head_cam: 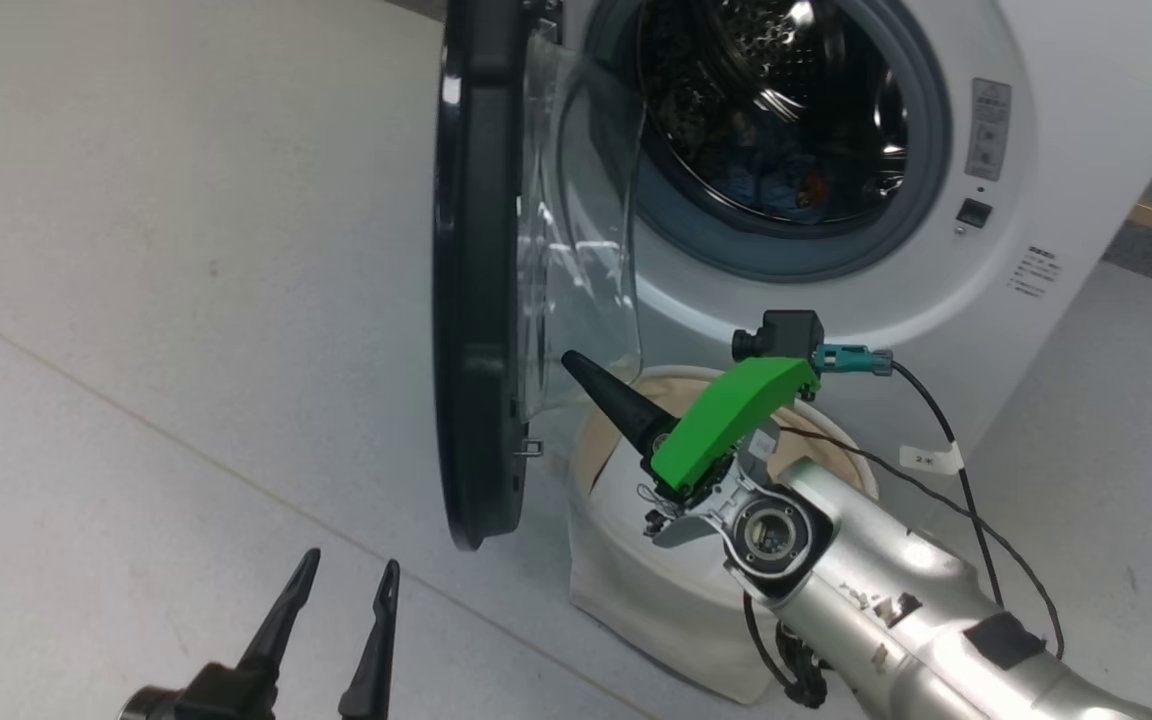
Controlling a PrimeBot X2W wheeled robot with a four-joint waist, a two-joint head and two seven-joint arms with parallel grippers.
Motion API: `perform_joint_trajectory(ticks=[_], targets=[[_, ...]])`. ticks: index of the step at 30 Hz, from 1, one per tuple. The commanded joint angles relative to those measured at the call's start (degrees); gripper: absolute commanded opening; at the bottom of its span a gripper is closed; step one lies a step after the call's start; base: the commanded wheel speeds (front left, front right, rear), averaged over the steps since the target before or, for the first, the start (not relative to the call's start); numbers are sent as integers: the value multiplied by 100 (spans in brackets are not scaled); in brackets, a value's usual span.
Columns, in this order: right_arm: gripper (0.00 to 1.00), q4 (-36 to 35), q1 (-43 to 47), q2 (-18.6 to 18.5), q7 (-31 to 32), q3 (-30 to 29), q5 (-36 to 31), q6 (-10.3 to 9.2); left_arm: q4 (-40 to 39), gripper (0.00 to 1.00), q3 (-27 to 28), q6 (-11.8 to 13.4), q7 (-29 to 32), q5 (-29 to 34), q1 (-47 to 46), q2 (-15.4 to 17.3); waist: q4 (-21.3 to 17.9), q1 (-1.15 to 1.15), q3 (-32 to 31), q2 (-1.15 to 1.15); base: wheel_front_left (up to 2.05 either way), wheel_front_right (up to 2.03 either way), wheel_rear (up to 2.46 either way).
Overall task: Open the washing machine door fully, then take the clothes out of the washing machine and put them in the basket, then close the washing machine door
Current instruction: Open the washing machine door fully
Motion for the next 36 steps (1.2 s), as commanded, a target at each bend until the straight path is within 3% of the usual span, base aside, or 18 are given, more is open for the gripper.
perform_joint_trajectory(ticks=[1,8,14,26,36], targets=[[100,-141,-183,96,-98,-8,-77,44,-212,100,207,24,-26,-14,-156,79,-72,0,-21,0,0,0,0],[100,-288,-137,-257,-903,274,-994,44,-295,100,254,81,-7,-49,-137,162,-313,0,-38,0,0,0,0],[100,-212,31,-678,-1601,516,-2685,44,-386,100,345,152,15,-89,-94,257,-508,0,-73,0,0,0,0],[100,-1484,2020,-776,-1636,-1344,-5905,44,-647,100,569,258,106,-217,72,485,-827,0,-59,0,0,0,0],[100,-2437,3354,-505,-1485,-2403,-6936,44,-694,100,566,212,166,-222,88,695,-933,0,11,0,0,0,0]])
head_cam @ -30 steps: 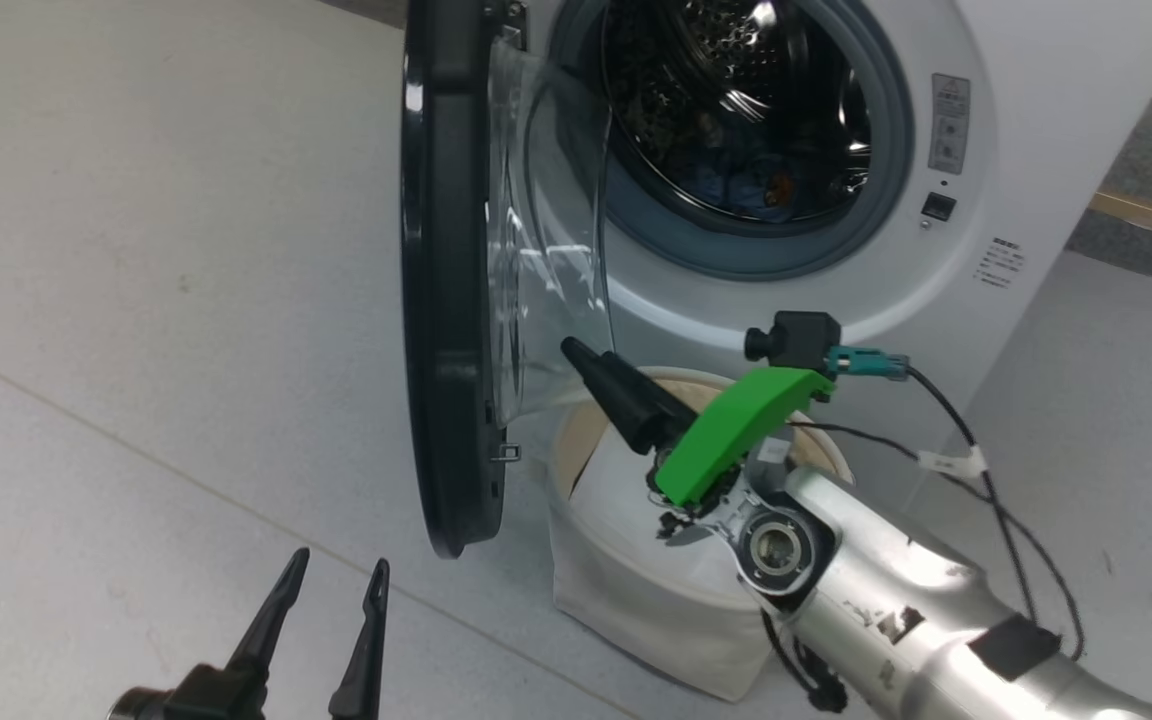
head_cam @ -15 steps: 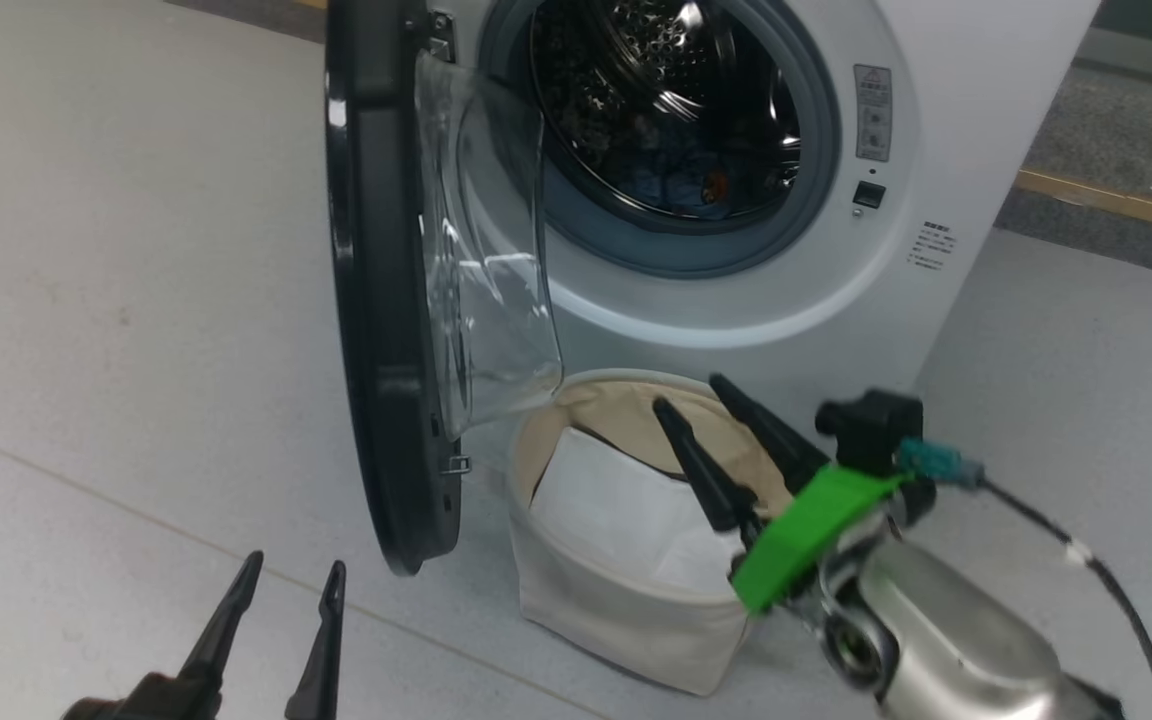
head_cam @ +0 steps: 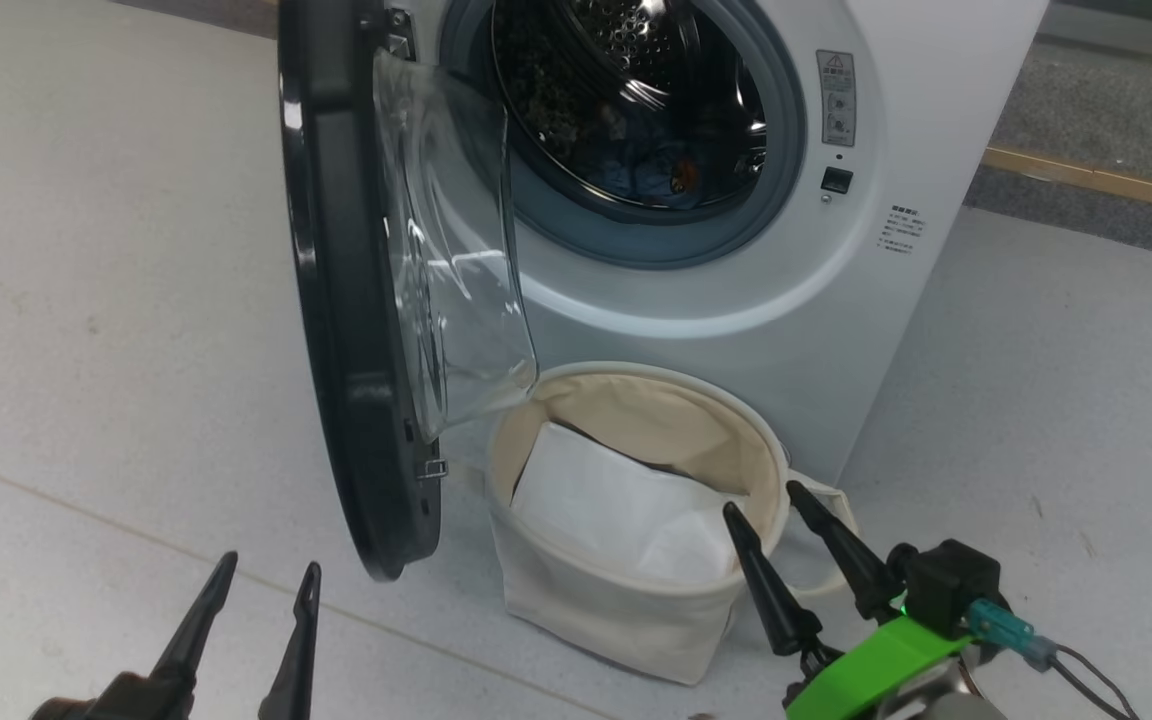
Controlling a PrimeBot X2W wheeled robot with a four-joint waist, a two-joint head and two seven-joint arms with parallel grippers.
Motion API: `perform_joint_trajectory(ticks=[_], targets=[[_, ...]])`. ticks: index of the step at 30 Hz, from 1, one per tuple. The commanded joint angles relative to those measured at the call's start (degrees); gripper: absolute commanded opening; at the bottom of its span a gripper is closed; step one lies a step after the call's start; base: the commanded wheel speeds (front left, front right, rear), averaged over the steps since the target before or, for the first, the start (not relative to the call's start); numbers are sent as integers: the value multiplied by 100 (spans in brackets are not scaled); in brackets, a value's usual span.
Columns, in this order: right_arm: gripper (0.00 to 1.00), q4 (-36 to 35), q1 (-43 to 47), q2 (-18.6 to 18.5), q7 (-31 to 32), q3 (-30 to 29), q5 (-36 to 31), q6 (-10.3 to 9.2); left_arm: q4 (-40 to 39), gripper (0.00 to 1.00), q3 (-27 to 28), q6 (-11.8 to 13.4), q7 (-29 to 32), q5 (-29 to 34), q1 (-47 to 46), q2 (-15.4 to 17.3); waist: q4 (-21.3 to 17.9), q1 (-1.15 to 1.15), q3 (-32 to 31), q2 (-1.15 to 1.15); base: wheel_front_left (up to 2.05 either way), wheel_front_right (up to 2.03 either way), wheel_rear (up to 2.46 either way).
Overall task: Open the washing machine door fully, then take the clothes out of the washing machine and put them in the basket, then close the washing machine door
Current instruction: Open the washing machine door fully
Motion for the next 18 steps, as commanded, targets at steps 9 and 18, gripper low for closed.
perform_joint_trajectory(ticks=[9,18], targets=[[100,-872,213,178,354,-337,-299,43,-306,100,209,5,10,12,-217,254,-59,0,162,0,0,0,0],[100,-1137,366,263,539,-472,-336,43,-1209,0,209,211,322,40,-340,237,-66,0,214,0,0,0,0]])
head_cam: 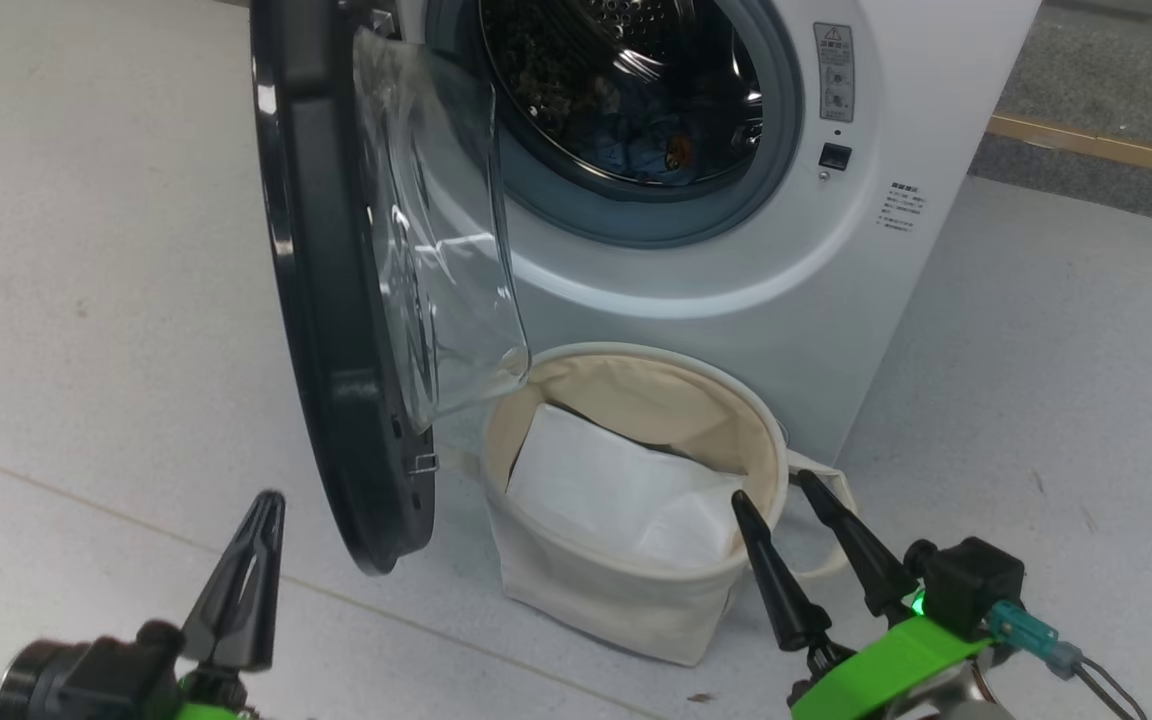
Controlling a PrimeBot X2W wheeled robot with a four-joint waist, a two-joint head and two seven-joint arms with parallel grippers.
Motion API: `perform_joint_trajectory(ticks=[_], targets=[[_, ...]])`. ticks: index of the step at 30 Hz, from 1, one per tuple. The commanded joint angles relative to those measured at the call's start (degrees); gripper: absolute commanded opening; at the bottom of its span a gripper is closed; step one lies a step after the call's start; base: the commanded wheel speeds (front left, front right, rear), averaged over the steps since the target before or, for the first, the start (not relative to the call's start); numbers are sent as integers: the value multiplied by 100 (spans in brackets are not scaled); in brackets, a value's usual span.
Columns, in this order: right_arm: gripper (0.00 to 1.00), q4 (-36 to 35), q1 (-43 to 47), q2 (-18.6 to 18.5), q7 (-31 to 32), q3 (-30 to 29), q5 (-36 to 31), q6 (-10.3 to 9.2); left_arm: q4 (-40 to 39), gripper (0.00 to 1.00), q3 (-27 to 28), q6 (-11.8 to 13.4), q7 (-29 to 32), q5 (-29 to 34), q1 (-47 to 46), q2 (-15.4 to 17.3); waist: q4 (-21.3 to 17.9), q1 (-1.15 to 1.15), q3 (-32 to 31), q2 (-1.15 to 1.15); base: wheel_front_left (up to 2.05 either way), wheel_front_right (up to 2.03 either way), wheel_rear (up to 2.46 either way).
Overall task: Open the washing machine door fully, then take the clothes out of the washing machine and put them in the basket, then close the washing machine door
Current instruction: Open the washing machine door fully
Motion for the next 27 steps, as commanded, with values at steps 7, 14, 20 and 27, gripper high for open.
perform_joint_trajectory(ticks=[7,14,20,27], targets=[[100,-252,-48,105,11,31,5,43,-975,0,-142,58,630,-7,-711,-108,-78,0,-18,0,0,0,0],[100,-205,-120,153,23,61,7,43,-257,0,-443,67,1025,-95,-1305,-394,-326,0,93,0,0,0,0],[100,-164,-188,175,22,25,-14,43,607,0,-351,157,901,-257,-1646,-556,-486,0,197,0,0,0,0],[100,-181,-228,200,-1,-43,-41,43,988,0,-84,373,757,-425,-1647,-580,-495,0,296,0,0,0,0]])
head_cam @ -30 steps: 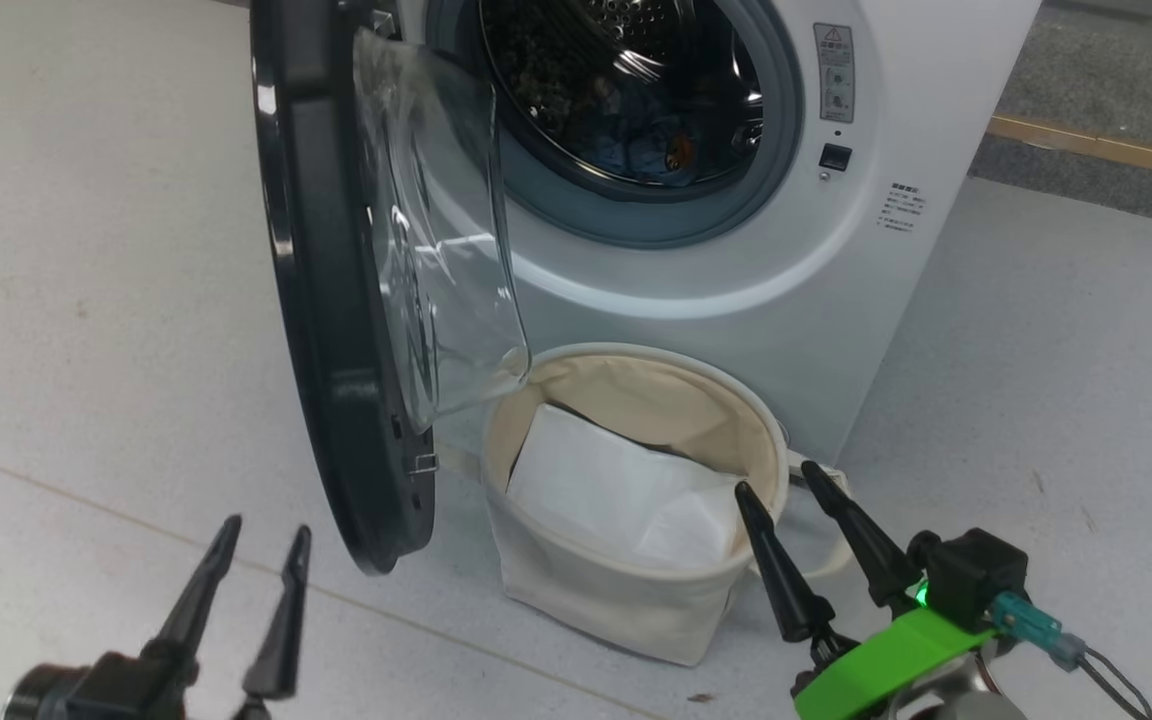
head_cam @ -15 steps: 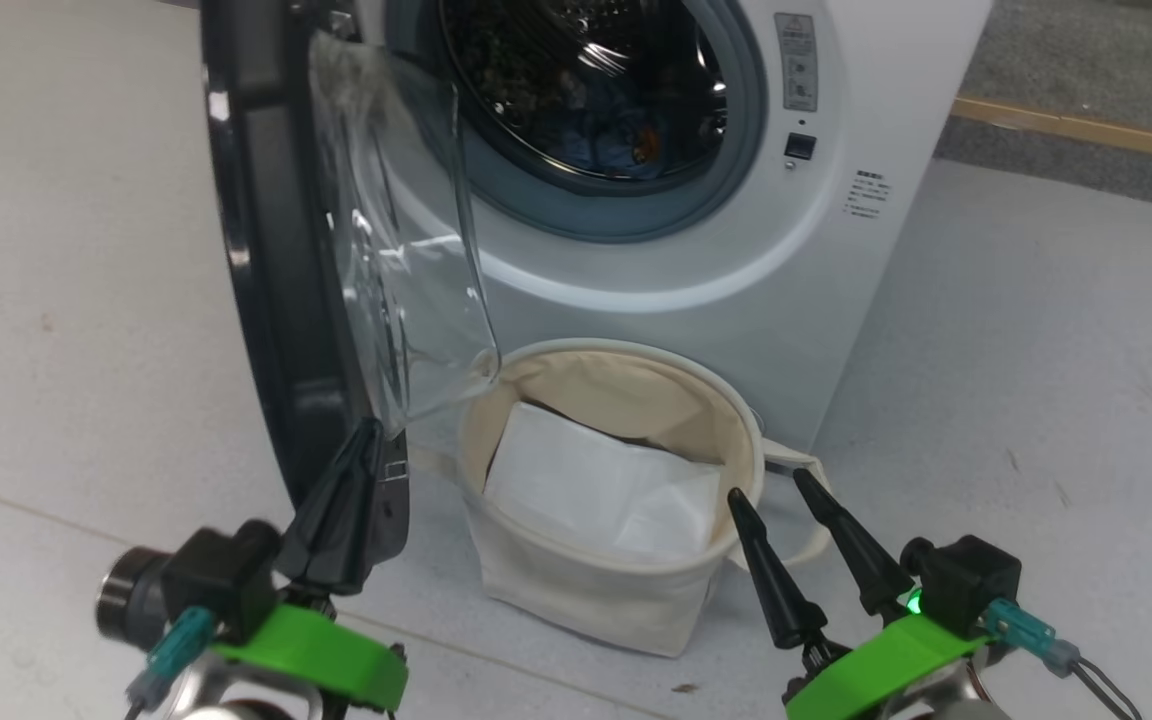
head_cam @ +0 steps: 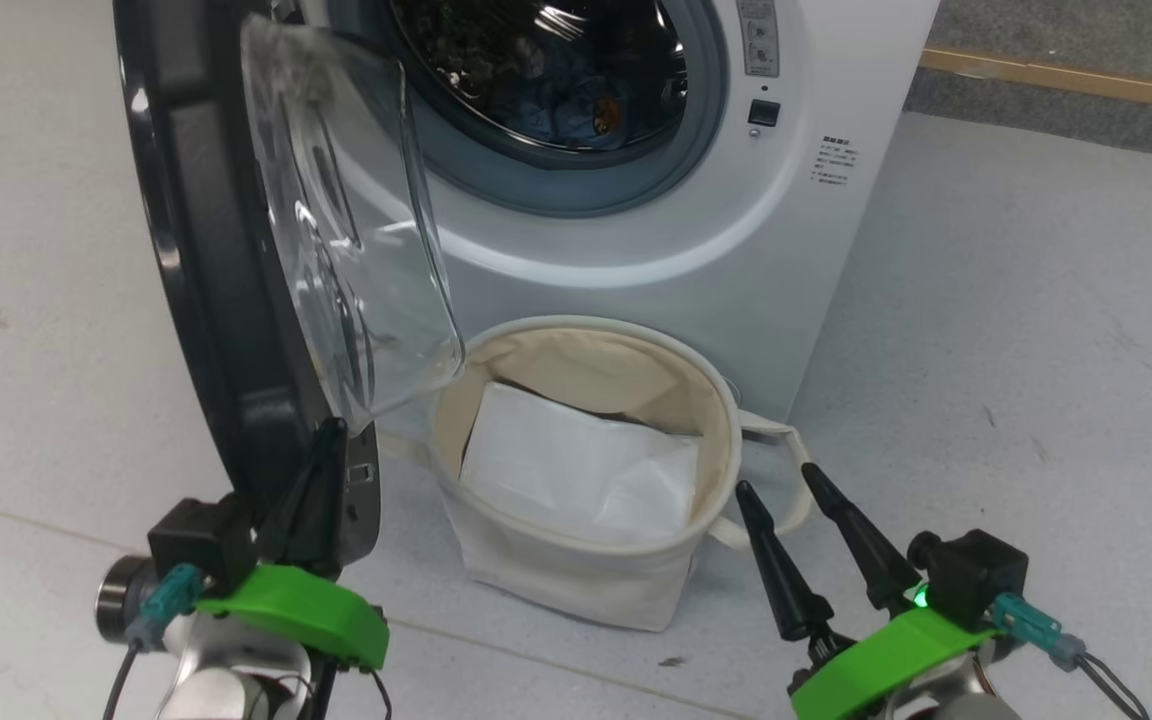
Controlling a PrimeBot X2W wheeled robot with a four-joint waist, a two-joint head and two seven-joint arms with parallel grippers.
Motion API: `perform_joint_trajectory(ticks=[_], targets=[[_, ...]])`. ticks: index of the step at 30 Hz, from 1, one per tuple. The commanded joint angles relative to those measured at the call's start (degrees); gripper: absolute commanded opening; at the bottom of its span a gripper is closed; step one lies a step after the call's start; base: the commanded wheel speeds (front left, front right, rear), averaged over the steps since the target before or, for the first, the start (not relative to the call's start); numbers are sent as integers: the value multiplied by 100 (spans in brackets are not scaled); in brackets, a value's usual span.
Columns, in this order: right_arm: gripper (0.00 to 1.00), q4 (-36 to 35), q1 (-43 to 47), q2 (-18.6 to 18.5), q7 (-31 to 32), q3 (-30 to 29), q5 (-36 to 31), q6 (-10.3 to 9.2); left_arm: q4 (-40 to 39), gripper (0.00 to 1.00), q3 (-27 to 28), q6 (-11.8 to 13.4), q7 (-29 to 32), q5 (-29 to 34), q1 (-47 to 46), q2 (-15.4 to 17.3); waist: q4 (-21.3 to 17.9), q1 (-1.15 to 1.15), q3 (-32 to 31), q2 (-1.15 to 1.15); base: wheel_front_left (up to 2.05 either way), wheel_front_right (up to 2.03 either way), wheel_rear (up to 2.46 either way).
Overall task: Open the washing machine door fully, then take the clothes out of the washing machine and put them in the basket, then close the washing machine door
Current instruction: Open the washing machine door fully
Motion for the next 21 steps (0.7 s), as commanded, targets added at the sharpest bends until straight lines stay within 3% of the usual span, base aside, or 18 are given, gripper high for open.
perform_joint_trajectory(ticks=[1,10,21], targets=[[100,-205,-229,59,-44,69,-49,43,-198,0,305,46,-54,-35,-176,99,50,0,20,0,0,0,0],[100,-213,-221,84,-43,59,-89,43,-85,0,808,78,-133,-249,20,513,239,0,35,0,0,0,0],[100,-200,-241,88,36,111,-128,43,1149,0,1724,-302,-569,-900,-450,1280,-5,0,7,0,0,0,0]])
